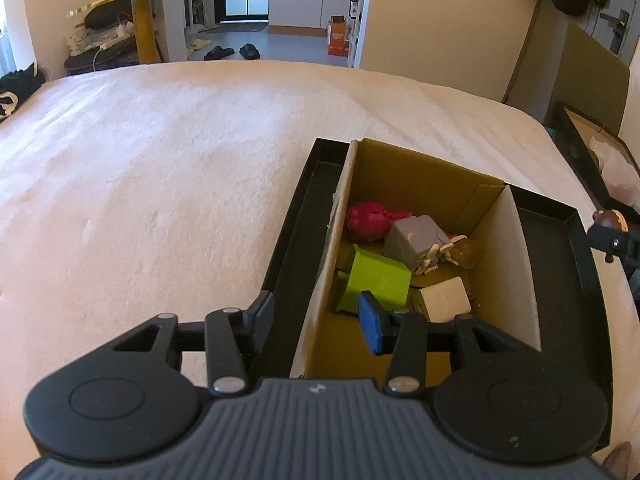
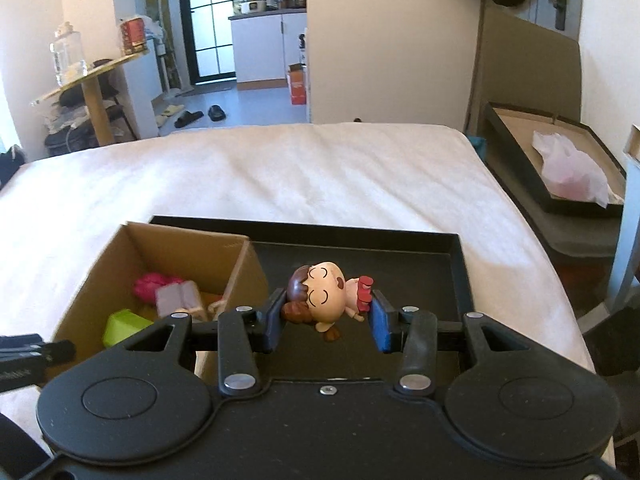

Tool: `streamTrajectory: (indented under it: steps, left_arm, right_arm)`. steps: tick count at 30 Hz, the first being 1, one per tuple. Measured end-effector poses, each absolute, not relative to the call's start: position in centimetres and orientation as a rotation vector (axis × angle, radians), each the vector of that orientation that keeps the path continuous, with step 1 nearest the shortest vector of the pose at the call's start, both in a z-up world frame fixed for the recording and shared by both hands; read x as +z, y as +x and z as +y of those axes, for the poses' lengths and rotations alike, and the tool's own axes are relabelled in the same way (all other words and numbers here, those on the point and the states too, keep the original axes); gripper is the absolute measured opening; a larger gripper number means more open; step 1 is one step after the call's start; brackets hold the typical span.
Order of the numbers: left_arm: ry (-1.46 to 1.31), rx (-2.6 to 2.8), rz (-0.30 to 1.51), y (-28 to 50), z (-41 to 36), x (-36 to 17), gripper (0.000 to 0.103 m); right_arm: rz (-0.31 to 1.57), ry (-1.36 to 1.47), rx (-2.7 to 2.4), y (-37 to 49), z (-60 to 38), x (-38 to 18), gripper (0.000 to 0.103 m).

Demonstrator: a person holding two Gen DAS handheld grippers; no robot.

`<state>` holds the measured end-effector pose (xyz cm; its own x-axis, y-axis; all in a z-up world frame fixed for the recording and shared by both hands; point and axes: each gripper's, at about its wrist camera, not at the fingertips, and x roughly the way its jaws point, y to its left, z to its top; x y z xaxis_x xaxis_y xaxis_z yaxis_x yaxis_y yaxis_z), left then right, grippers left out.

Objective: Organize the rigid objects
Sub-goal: 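Carry the doll figure with the right tool and release it into the box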

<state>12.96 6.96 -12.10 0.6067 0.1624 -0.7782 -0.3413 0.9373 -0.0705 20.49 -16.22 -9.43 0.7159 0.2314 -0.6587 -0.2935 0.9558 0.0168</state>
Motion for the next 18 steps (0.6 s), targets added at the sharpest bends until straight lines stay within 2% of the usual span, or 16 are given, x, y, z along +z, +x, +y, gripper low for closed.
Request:
streamTrajectory:
  steps: [13,15,18]
  left_arm:
    - [-0.267,0.241,0.9,13.0,7.8,-12.7,0.041]
    - [-0.28,0.23,0.9,12.9,8.0,-12.8,0.039]
    - [-0.297,0.219,0.907,13.0,8.3,-13.0,0.028]
  right_arm:
    - [0.746,-0.129,0.423,19.4,-11.7,-7.9,0.043]
    - [0.772,-0.13,0.442,19.4,-11.1,-8.1,0.043]
    - [0.803,-0.136,0.459,19.4,-10.3,-8.4,0.043]
